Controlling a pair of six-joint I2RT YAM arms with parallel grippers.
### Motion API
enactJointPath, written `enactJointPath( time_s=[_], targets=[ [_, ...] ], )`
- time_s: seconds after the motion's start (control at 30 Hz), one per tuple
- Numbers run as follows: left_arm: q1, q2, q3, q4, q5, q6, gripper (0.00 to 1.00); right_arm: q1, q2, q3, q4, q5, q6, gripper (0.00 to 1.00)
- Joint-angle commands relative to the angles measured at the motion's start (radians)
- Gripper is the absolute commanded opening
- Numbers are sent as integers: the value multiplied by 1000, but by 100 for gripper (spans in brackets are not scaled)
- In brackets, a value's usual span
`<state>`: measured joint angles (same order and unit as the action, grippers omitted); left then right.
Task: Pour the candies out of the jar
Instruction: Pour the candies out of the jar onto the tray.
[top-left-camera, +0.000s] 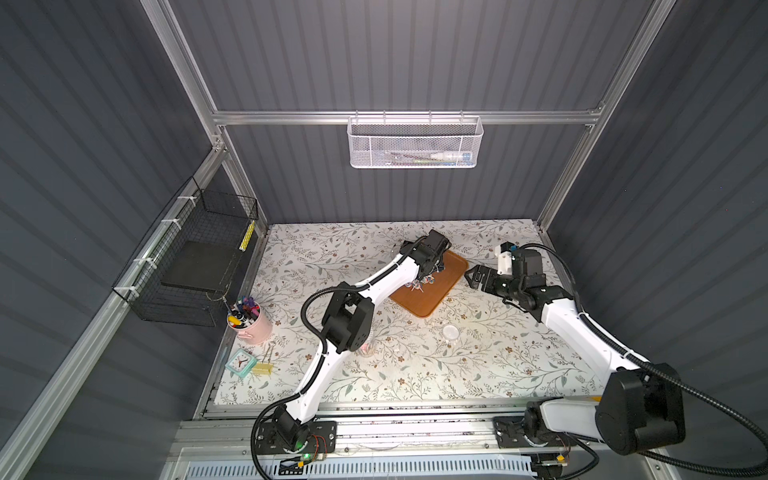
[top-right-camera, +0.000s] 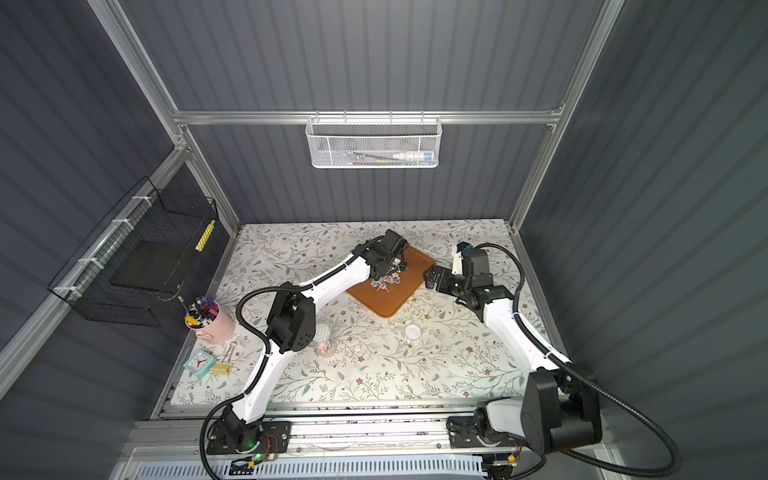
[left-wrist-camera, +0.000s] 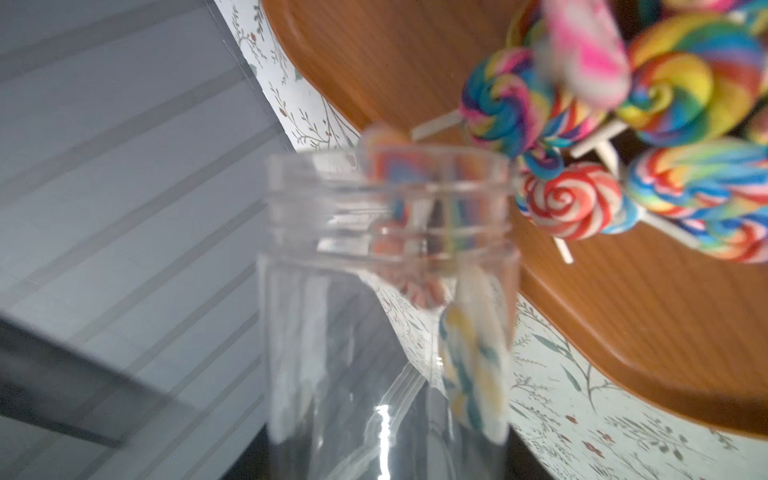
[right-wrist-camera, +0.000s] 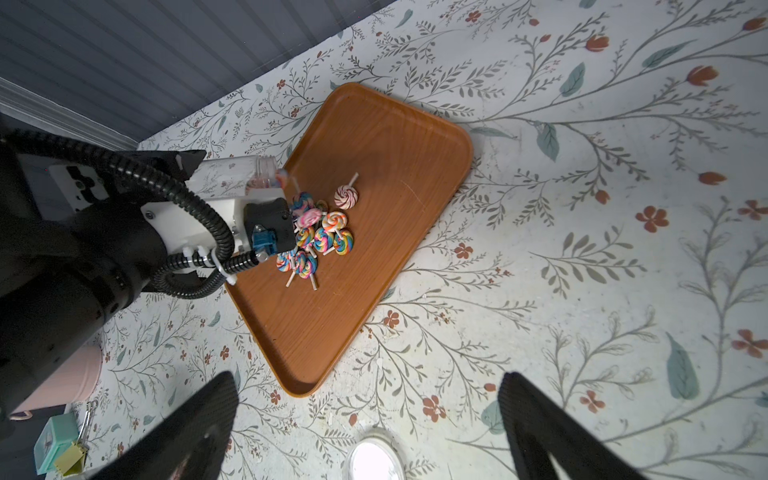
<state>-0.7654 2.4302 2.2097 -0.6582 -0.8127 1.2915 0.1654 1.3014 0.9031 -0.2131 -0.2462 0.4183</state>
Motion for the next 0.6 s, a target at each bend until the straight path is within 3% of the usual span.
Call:
enactJointPath(
  time_s=[0.0,0.57],
  targets=[
    [-8,26,13,14,26,53,0,2,-13,-4,-18,10,-8,99],
    [-8,9,1,46,33,19,0,1,-17,-16,-11,5,-1,99]
  ],
)
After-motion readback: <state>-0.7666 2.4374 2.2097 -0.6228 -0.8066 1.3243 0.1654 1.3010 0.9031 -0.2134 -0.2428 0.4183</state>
